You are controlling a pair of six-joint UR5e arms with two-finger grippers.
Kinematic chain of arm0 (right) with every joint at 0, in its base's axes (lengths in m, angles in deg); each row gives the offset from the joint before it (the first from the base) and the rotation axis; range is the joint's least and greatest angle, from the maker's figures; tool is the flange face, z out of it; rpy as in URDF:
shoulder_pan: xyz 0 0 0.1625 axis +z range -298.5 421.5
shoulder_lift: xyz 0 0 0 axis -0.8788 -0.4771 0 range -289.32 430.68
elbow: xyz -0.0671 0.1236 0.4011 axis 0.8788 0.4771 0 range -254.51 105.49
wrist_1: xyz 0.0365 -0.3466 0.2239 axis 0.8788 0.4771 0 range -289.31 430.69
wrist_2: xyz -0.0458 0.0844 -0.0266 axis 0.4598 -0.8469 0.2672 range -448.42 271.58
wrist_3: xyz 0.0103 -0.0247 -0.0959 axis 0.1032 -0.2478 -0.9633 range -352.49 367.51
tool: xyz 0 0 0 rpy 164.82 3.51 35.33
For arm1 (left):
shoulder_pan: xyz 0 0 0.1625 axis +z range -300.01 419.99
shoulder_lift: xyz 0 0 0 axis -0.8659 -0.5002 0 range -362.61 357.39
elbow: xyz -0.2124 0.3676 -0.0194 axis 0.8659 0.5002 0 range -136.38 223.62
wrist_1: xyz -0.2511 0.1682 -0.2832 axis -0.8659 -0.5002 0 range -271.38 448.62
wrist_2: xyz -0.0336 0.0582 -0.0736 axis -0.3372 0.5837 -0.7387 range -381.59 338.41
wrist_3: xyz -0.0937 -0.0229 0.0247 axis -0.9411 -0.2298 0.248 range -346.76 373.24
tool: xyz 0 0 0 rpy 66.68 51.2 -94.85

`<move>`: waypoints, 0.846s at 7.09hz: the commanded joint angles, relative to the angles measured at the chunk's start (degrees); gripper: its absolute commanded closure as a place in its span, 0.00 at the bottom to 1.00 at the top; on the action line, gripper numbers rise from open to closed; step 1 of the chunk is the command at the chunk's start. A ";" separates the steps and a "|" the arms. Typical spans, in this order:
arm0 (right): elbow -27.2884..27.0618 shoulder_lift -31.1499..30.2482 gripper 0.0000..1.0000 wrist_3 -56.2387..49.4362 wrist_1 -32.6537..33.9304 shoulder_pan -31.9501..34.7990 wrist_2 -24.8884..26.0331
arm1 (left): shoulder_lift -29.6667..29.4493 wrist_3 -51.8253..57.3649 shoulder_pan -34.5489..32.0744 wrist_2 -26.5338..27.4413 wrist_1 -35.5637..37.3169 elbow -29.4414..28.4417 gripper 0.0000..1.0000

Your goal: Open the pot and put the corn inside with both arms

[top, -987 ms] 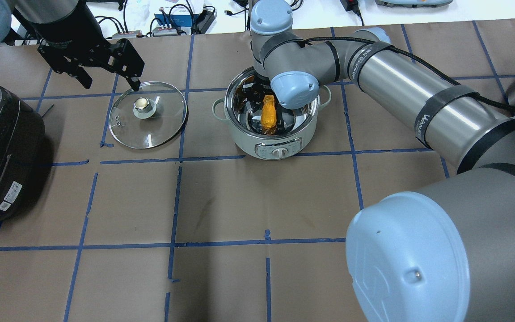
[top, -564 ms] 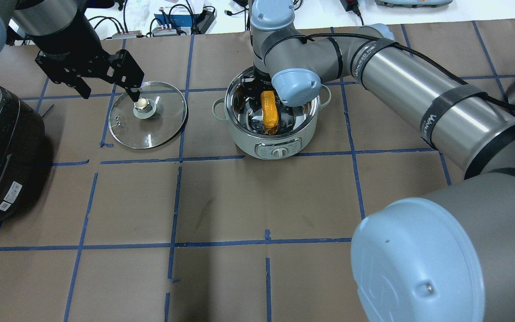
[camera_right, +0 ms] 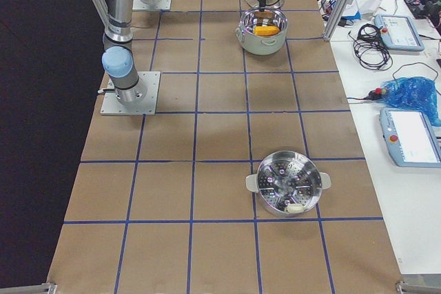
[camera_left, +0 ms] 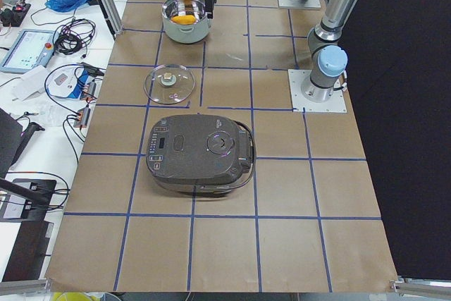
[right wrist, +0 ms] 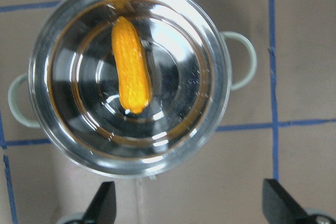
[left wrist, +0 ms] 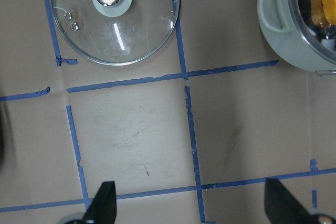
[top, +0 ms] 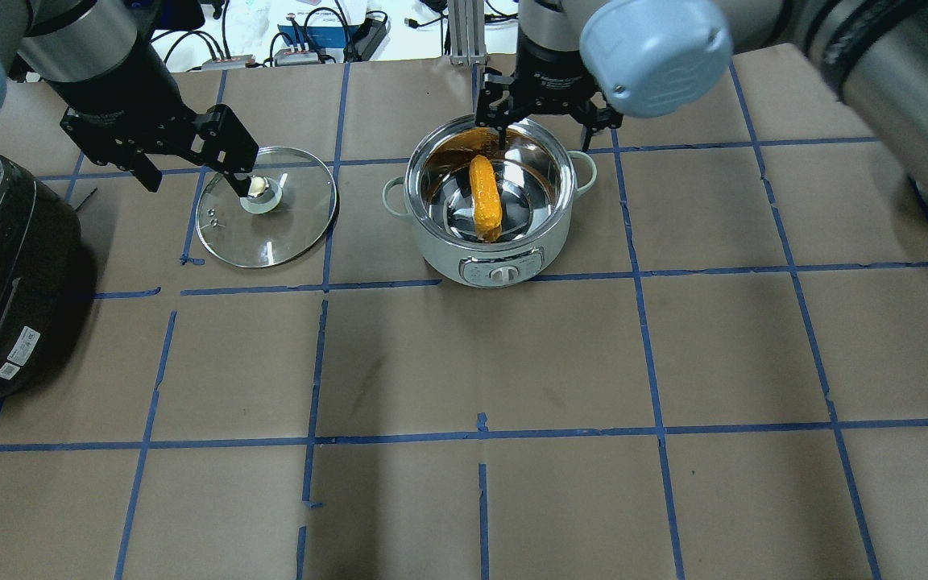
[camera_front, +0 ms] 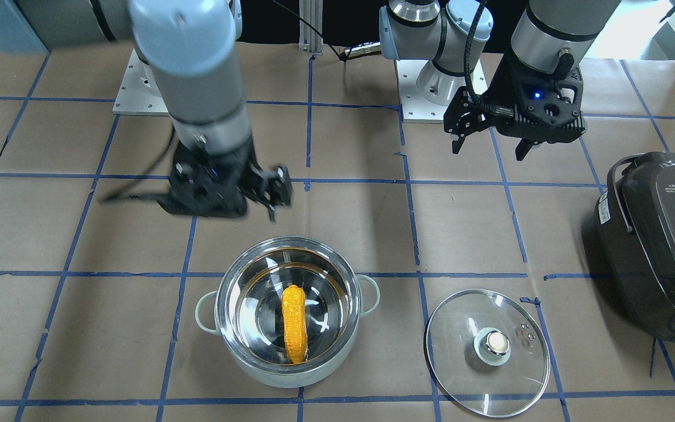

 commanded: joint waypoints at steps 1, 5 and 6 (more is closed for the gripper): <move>-0.98 -9.53 0.11 -4.89 -19.30 -6.96 -0.14 | 0.02 0.02 0.03 0.01 0.10 0.10 0.00; -5.39 -14.05 0.09 -5.17 -10.43 -7.60 -0.14 | -0.16 -0.15 0.30 -0.17 0.62 0.10 0.00; -5.39 -13.70 0.06 -5.17 -9.18 -7.60 -0.05 | -0.16 -0.15 0.30 -0.17 0.54 0.10 0.00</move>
